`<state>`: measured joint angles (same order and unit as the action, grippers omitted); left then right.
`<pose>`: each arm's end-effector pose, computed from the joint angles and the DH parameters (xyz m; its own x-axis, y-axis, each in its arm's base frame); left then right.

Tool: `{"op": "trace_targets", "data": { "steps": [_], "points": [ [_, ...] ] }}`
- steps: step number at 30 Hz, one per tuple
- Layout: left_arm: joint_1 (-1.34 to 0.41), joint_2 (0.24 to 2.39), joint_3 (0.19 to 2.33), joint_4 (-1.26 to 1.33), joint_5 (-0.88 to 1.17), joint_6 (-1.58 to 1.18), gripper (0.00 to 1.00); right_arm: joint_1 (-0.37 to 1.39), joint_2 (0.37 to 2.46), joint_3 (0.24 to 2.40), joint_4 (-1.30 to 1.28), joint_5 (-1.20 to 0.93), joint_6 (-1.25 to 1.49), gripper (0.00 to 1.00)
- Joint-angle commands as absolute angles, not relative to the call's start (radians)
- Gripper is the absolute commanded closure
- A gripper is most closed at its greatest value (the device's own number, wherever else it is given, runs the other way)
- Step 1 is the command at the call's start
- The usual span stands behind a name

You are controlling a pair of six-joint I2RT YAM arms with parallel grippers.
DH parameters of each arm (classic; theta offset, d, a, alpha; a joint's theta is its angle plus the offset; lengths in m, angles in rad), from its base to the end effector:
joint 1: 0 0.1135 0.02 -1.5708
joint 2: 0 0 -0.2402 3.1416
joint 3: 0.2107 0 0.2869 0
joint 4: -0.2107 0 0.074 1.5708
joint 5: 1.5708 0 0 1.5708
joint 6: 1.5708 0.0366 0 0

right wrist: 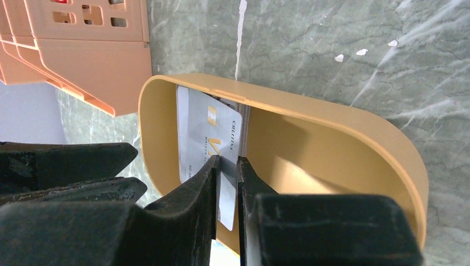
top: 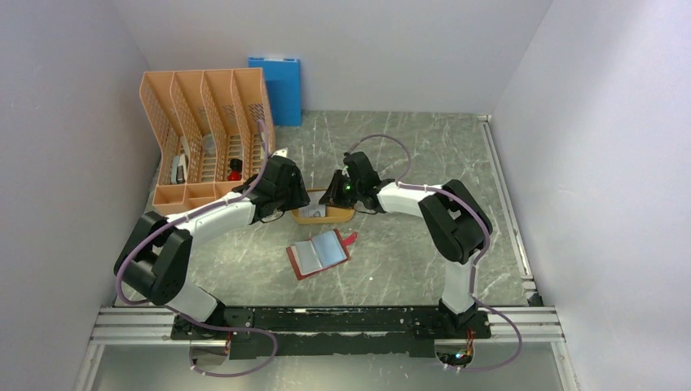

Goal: Put the credit cards into the card holder
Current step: Pick up the credit card from the storage box.

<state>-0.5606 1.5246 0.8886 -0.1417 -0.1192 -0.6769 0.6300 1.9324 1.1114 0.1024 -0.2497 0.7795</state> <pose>0.2978 -0.1818 0.1577 -0.7490 -0.2641 -0.6077 -0.0166 0.9243 -0.3813 0.3361 0.2562 0.1017 -0.8853 0.1975 -0.4210 -0.1390 0.7516 0.6448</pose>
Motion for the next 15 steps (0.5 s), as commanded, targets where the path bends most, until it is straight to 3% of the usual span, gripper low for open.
{"op": "trace_targets", "data": {
  "steps": [1, 15],
  "points": [
    [-0.551, 1.524, 0.884, -0.140, -0.121, -0.673, 0.50, 0.617, 1.902, 1.074, 0.070, -0.234, 0.764, 0.88],
    [-0.545, 1.505, 0.877, -0.143, -0.124, -0.669, 0.50, 0.610, 1.807, 1.027, 0.070, -0.272, 0.772, 0.97]
  ]
}}
